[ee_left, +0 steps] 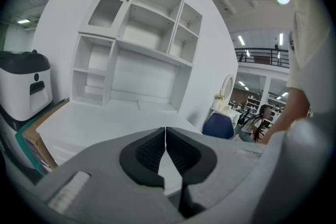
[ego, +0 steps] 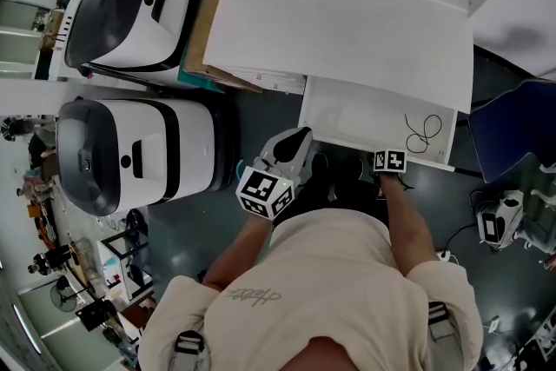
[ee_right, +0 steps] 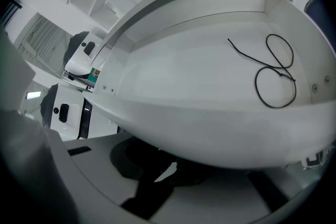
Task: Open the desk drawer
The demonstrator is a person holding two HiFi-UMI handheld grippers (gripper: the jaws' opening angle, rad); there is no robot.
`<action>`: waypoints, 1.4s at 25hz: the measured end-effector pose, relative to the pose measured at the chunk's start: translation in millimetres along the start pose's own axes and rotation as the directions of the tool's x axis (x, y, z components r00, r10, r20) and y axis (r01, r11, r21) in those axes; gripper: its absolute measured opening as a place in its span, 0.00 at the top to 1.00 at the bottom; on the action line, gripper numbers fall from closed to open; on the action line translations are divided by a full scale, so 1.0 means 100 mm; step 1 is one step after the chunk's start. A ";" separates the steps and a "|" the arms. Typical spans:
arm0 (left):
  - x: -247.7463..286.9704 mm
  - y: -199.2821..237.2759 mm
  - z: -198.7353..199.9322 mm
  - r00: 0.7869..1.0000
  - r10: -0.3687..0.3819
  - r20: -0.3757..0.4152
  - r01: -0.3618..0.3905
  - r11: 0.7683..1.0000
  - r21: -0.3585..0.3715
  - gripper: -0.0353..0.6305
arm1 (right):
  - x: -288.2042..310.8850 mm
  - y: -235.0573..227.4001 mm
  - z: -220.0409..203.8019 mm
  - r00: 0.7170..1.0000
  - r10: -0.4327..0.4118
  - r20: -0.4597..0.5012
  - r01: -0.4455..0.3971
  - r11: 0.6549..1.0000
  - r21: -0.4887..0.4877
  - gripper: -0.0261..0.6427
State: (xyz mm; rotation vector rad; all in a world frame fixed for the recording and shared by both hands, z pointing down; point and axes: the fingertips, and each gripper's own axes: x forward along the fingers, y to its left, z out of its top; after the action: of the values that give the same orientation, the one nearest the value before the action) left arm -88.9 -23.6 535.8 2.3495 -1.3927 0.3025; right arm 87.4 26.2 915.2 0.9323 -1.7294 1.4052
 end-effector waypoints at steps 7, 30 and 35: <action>-0.04 0.10 -0.01 0.998 -0.065 -0.011 0.065 0.998 0.004 0.92 | -0.01 0.05 -0.19 0.999 -0.031 -0.015 0.031 0.999 0.007 0.86; -0.23 0.30 -0.05 0.981 -0.194 -0.005 0.194 0.980 0.040 0.92 | -0.44 0.18 -0.33 0.976 -0.162 0.149 0.165 0.986 -0.011 0.86; -0.22 0.21 0.02 0.976 -0.218 0.022 0.217 0.975 0.054 0.92 | -0.90 0.42 -0.23 0.962 -0.098 0.254 0.128 0.986 -0.108 0.92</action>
State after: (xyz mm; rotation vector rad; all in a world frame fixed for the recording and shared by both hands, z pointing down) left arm -118.3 -16.3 530.6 2.5300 -1.1373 0.2458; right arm 96.4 63.5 820.7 1.1584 -1.8888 1.1324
